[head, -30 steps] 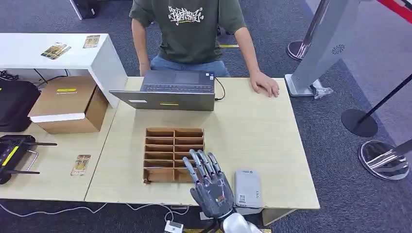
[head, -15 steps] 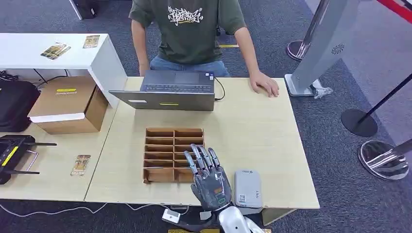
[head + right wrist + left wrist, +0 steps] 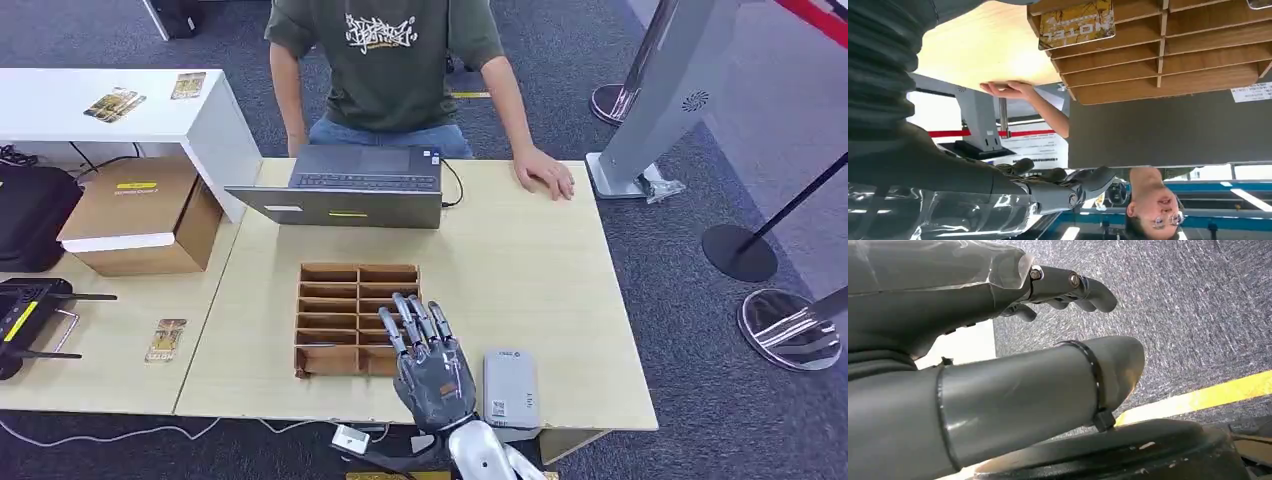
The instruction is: Pass the card to the sensor for recognition and then transmit it.
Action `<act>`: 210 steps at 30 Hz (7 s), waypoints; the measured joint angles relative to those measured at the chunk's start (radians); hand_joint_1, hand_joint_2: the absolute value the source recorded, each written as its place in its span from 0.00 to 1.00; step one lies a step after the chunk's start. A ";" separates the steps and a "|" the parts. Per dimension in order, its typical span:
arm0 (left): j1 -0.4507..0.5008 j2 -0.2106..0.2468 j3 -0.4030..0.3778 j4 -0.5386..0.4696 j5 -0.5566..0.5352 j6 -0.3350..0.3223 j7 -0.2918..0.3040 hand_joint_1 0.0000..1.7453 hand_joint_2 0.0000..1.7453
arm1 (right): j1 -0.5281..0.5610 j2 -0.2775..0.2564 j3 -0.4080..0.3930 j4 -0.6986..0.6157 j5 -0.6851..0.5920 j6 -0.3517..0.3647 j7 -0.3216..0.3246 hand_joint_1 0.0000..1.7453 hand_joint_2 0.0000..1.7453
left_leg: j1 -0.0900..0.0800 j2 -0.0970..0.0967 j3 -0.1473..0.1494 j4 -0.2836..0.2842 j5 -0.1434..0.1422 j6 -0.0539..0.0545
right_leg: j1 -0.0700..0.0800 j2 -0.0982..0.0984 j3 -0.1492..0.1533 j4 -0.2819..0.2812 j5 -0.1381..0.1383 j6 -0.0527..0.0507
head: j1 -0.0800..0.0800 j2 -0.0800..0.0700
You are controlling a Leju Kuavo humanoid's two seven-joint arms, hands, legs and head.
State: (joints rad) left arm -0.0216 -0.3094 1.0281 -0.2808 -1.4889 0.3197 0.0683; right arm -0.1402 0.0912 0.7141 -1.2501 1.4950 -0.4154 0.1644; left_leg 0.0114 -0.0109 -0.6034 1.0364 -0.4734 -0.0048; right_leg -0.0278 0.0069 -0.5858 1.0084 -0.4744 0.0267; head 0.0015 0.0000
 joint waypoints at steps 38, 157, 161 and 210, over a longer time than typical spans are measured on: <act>0.002 -0.001 0.013 0.000 0.077 -0.002 -0.004 0.00 0.00 | 0.017 -0.001 -0.017 -0.035 -0.002 0.003 -0.050 0.00 1.00 | 0.000 0.000 0.000 0.000 0.000 0.000 | 0.000 0.000 0.000 0.000 0.000 0.000 | 0.000 0.000; 0.000 0.003 0.003 0.019 0.049 0.018 -0.008 0.00 0.00 | -0.054 0.071 -0.006 0.041 -0.009 0.343 0.138 0.00 1.00 | 0.000 0.000 0.000 0.000 0.000 0.000 | 0.000 0.000 0.000 0.000 0.000 0.000 | 0.000 0.000; 0.000 0.003 0.000 0.019 0.041 0.018 -0.008 0.00 0.00 | -0.041 0.071 -0.015 0.025 -0.008 0.350 0.140 0.00 1.00 | 0.000 0.000 0.000 0.000 0.000 0.000 | 0.000 0.000 0.000 0.000 0.000 0.000 | 0.000 0.000; -0.005 0.005 -0.055 0.029 -0.004 0.026 -0.023 0.00 0.00 | -0.085 0.116 -0.059 0.080 -0.033 0.314 0.116 0.00 1.00 | 0.000 0.000 0.000 0.000 0.000 0.000 | 0.000 0.000 0.000 0.000 0.000 0.000 | 0.000 0.000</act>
State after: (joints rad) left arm -0.0270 -0.3040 0.9731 -0.2522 -1.4927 0.3460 0.0454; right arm -0.2251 0.2068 0.6554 -1.1703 1.4618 -0.1011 0.2804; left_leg 0.0115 -0.0109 -0.6035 1.0365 -0.4732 -0.0050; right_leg -0.0277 0.0069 -0.5856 1.0087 -0.4743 0.0266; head 0.0015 0.0000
